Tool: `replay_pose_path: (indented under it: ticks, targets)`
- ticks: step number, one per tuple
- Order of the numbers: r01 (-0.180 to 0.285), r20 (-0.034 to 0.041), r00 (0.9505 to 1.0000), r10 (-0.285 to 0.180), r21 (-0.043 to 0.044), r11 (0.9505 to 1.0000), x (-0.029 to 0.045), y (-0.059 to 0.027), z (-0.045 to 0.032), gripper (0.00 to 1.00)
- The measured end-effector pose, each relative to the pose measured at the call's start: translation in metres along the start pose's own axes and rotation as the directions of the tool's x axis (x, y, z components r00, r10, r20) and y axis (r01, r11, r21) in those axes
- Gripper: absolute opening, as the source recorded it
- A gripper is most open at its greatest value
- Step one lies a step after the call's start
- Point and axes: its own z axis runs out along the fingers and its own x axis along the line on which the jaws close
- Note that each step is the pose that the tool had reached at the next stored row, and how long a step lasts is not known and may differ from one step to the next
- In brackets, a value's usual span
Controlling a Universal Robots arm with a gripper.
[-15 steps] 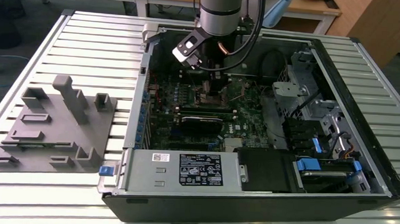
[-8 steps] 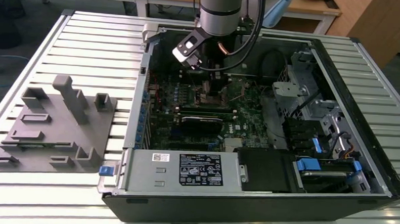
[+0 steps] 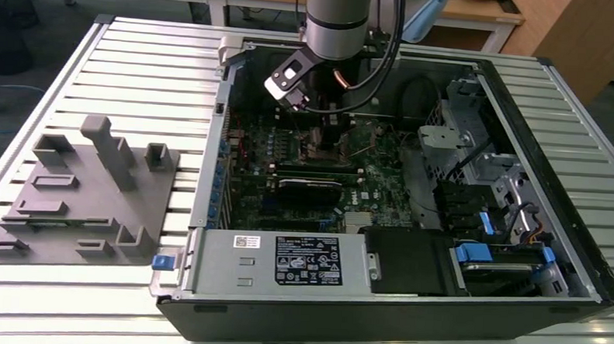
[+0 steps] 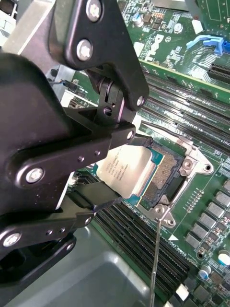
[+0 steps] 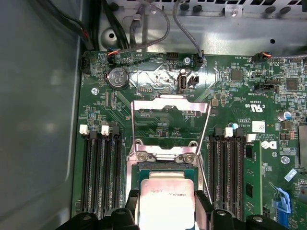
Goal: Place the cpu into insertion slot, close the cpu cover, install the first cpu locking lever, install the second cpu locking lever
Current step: 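Place the cpu into insertion slot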
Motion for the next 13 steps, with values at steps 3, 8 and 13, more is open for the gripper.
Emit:
replay_pose_path:
  ticks: [3,8,13]
  targets:
    - [0.0,0.0002,1.0,0.0,0.0001,1.0,0.0,0.0,0.0,0.54]
    - [0.0,0.0001,1.0,0.0,0.0,1.0,0.0,-0.0001,0.001,0.54]
    - [0.0,-0.0001,1.0,0.0,-0.0001,1.0,0.0,-0.0001,0.0016,0.54]
